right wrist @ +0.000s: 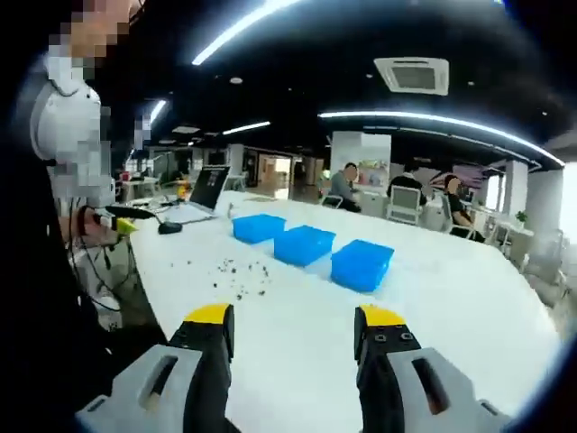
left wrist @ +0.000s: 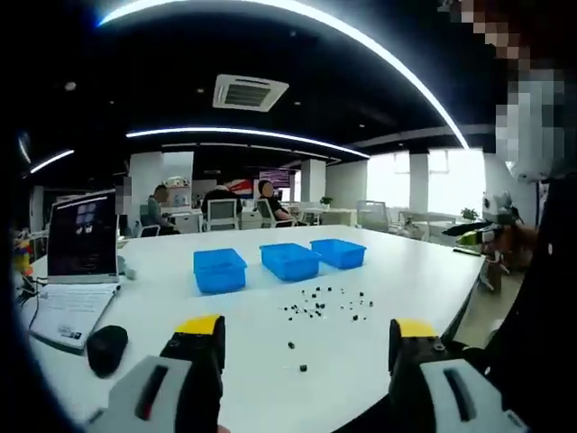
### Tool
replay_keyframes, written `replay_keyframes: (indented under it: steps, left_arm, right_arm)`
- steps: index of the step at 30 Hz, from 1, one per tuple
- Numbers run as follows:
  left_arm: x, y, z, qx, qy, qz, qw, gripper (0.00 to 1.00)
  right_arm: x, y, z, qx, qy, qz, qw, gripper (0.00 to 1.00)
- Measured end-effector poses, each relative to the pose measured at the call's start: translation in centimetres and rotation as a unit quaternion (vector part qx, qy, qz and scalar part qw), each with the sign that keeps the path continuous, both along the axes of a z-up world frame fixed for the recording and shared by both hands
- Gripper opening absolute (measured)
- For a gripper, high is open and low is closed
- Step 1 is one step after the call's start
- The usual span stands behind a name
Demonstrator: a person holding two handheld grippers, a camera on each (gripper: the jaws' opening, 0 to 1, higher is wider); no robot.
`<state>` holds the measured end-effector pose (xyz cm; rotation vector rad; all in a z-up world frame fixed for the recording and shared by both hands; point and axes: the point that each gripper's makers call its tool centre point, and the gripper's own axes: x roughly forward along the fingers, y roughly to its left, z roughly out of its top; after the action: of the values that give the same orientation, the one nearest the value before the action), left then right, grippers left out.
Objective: Pick up the resistors one by one and place each resistor into its matching bin, sorting the parts by color and model until every resistor is separated into the correct bin for its type
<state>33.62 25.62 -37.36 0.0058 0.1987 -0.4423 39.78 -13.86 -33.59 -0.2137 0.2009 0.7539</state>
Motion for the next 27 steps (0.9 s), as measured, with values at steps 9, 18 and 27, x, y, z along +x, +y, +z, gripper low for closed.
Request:
replay_keyframes:
  steps: [9, 18, 27]
  left_arm:
    - [-0.7, 0.6, 0.0, -0.004, -0.003, 0.006, 1.0, 0.75]
    - [-1.2, 0.4, -0.3, -0.008, -0.002, 0.003, 1.0, 0.75]
    - [-1.5, 0.3, -0.6, -0.015, 0.0, -0.001, 0.9999, 0.75]
  right_arm:
    - [1.0, 3.8, 2.3, -0.061, 0.006, 0.093, 0.9938, 0.54]
    - [1.1, 7.6, 2.4, -0.128, 0.016, 0.171, 0.9768, 0.53]
    - [0.6, 10.0, 2.3, -0.182, 0.023, 0.232, 0.9551, 0.51]
